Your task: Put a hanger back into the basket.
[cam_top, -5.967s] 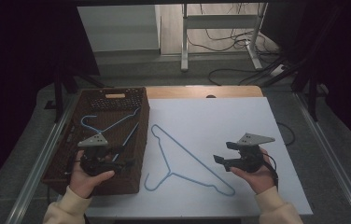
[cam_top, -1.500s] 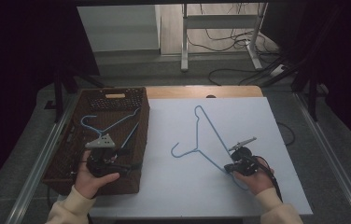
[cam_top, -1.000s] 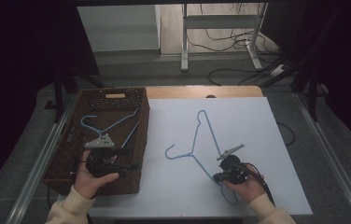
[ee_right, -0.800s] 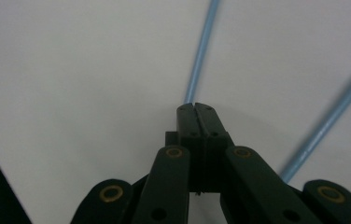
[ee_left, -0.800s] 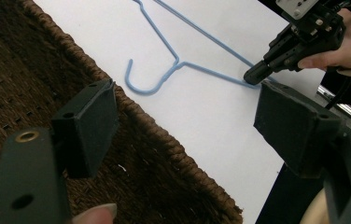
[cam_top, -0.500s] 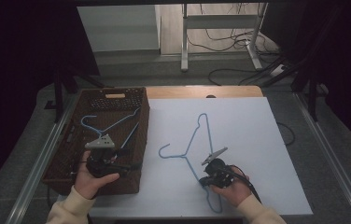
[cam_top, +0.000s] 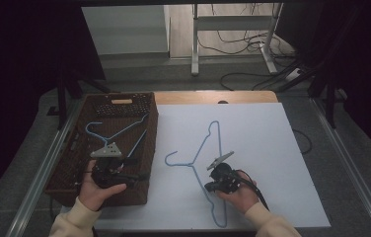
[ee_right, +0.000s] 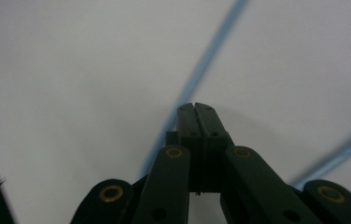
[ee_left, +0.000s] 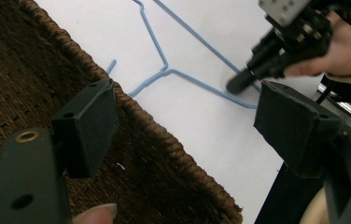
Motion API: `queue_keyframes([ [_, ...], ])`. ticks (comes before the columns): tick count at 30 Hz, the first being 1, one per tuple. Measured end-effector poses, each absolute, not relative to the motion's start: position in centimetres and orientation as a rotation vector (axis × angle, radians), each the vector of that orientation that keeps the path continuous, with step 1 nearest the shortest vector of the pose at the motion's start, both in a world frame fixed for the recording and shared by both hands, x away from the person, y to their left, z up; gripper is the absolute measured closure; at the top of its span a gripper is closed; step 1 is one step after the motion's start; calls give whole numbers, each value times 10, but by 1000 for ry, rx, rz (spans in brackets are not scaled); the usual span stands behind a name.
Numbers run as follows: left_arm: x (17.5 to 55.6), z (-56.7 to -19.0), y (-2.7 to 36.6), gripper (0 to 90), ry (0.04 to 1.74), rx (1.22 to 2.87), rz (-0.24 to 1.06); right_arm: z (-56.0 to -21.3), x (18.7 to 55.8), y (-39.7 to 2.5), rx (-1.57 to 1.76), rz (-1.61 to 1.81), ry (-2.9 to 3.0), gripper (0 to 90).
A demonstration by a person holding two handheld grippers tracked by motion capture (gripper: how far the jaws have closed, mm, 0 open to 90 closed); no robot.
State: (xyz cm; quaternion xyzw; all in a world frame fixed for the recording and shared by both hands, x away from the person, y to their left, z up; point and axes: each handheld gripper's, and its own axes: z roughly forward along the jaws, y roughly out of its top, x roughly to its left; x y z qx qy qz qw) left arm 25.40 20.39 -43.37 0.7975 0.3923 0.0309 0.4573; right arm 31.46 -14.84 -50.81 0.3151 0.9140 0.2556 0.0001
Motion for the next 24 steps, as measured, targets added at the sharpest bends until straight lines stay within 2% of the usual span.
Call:
queue_keyframes([
  [13,253,-434,204,215,969,1965,79,-504,406,-161,1206,847,2608,898],
  [18,252,-434,205,215,972,1962,81,-511,420,-161,1224,803,2586,897],
  [24,252,-433,204,215,969,1967,82,-509,421,-166,1243,764,2550,898],
])
